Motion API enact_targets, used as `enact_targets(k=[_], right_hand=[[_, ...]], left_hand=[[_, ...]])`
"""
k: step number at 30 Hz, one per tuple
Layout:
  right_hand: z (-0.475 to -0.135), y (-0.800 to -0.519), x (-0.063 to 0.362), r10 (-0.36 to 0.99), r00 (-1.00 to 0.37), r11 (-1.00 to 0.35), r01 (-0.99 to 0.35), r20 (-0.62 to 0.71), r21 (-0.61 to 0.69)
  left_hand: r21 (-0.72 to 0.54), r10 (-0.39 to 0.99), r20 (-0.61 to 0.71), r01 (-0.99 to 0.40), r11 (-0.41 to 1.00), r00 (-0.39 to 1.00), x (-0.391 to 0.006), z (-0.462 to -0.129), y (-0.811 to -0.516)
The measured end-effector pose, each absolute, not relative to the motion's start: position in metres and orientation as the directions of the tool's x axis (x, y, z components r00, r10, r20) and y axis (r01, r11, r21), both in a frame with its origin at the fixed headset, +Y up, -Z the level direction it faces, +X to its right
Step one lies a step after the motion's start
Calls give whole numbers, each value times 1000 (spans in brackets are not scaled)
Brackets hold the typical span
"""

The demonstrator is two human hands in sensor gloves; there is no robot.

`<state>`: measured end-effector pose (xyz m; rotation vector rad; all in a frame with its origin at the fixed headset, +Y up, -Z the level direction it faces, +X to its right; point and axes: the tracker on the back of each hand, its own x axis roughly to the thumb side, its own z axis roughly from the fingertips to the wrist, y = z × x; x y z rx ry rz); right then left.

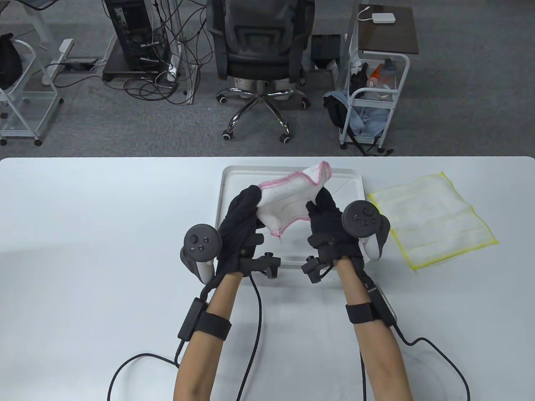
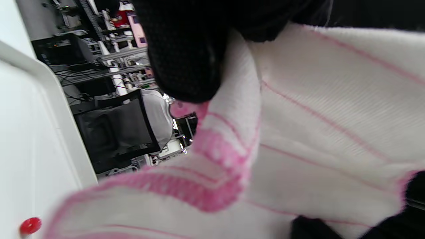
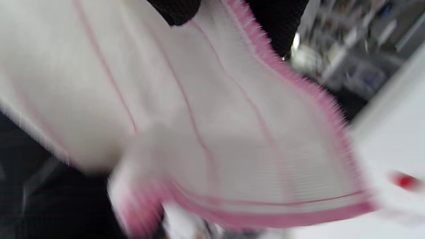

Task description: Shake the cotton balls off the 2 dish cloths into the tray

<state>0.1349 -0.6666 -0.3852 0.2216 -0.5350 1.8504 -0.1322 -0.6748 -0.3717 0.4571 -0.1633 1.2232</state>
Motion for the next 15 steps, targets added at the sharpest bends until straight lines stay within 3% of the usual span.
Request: enact_targets(k=[1,2,3,4,5,7,8,10,12,15], right_hand=[[-396,-668,133,859,-403,-363,-914,316,-180],[-402,-671,134,835,-495,-506,-862,240,-17],[-396,-671,135,824,-488,-519,-854,287,40],[-391,-673,136,826,-445,-449,-890,347,-73],[-399,-681,139,875,-411,-346,-901,258,-261],[-408,-692,141,908,-404,-399,-914,111,-65],[-401,-694,140,913,-381,-386,-922,143,7],[-390,-687,143,873,-427,-410,-904,236,-120],[-382,-680,148,829,-489,-484,-870,269,-92],[-365,-670,166,753,-593,-603,-795,286,-61]], left_hand=[[262,879,268,-908,327,394,-135,-376,-677],[242,898,234,-916,318,374,-137,-371,-680],[247,903,290,-936,251,318,-136,-366,-679],[247,905,343,-953,173,253,-136,-364,-679],[239,911,303,-948,209,278,-140,-368,-682],[222,921,216,-934,278,326,-148,-367,-689],[233,928,220,-940,248,300,-154,-365,-691],[210,963,162,-961,181,217,-172,-362,-694],[210,982,124,-971,116,144,-194,-357,-695],[345,998,50,-937,-56,-41,-251,-344,-700]])
